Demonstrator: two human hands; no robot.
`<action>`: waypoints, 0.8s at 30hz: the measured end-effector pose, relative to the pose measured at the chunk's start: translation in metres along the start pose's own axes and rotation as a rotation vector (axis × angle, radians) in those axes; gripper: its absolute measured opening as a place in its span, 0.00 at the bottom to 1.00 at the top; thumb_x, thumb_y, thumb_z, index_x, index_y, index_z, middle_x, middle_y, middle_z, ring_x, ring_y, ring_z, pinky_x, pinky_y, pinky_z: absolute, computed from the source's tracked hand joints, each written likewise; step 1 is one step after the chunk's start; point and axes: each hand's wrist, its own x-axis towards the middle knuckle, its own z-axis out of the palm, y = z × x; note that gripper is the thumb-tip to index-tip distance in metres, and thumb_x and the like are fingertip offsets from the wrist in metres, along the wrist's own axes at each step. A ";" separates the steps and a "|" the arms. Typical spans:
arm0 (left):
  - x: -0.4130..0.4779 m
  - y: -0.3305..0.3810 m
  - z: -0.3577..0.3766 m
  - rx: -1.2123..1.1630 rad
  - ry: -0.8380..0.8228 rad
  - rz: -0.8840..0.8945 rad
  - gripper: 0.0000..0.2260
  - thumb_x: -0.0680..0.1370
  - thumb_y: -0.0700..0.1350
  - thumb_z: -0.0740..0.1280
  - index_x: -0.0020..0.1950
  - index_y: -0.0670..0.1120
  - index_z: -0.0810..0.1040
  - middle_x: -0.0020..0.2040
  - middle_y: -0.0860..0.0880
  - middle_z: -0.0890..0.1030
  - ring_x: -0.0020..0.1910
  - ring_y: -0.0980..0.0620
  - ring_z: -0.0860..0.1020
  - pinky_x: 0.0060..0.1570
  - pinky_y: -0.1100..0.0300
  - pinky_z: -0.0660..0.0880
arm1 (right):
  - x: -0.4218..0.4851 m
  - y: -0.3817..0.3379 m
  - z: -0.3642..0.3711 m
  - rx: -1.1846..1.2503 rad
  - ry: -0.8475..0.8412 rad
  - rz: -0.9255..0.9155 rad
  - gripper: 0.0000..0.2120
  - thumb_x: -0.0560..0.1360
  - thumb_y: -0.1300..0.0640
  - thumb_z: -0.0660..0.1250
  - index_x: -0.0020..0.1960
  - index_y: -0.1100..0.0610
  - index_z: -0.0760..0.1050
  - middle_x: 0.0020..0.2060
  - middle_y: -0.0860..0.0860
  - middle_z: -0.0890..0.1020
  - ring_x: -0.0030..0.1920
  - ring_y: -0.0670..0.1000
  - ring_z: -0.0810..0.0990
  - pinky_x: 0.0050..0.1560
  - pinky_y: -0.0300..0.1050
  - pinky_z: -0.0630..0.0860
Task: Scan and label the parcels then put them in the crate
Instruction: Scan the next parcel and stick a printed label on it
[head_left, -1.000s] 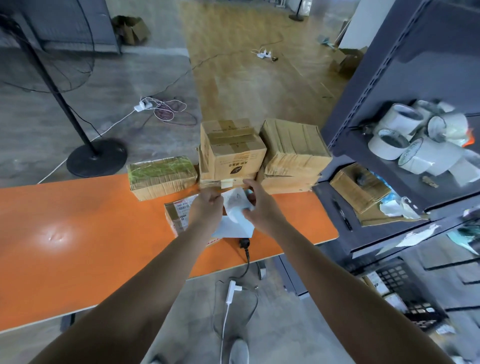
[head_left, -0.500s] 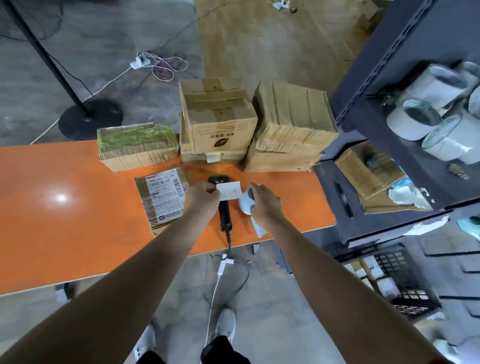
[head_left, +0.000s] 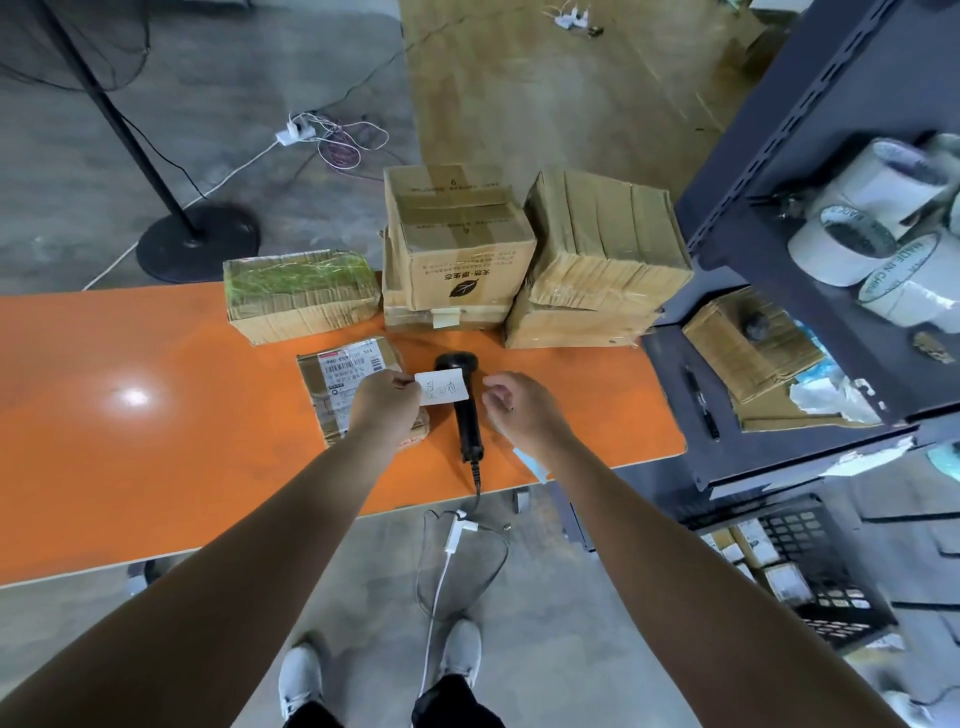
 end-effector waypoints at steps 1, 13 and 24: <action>0.001 -0.003 -0.006 -0.009 0.009 -0.003 0.12 0.77 0.37 0.60 0.35 0.46 0.75 0.35 0.44 0.76 0.38 0.45 0.76 0.38 0.51 0.74 | 0.001 -0.009 0.003 0.065 0.000 0.016 0.14 0.81 0.55 0.64 0.63 0.58 0.78 0.57 0.52 0.81 0.56 0.50 0.80 0.53 0.38 0.72; 0.000 -0.035 -0.071 -0.184 0.064 -0.012 0.07 0.74 0.35 0.62 0.41 0.42 0.79 0.35 0.44 0.77 0.36 0.47 0.73 0.37 0.52 0.70 | 0.008 -0.092 0.039 0.164 -0.138 -0.024 0.11 0.81 0.51 0.63 0.55 0.58 0.78 0.41 0.47 0.79 0.43 0.46 0.79 0.39 0.37 0.71; 0.003 -0.066 -0.077 0.063 0.188 0.018 0.06 0.75 0.40 0.67 0.51 0.45 0.75 0.46 0.45 0.82 0.41 0.46 0.78 0.34 0.59 0.71 | 0.007 -0.105 0.071 -0.070 -0.169 -0.032 0.11 0.80 0.56 0.63 0.42 0.60 0.77 0.32 0.53 0.78 0.31 0.49 0.74 0.32 0.44 0.69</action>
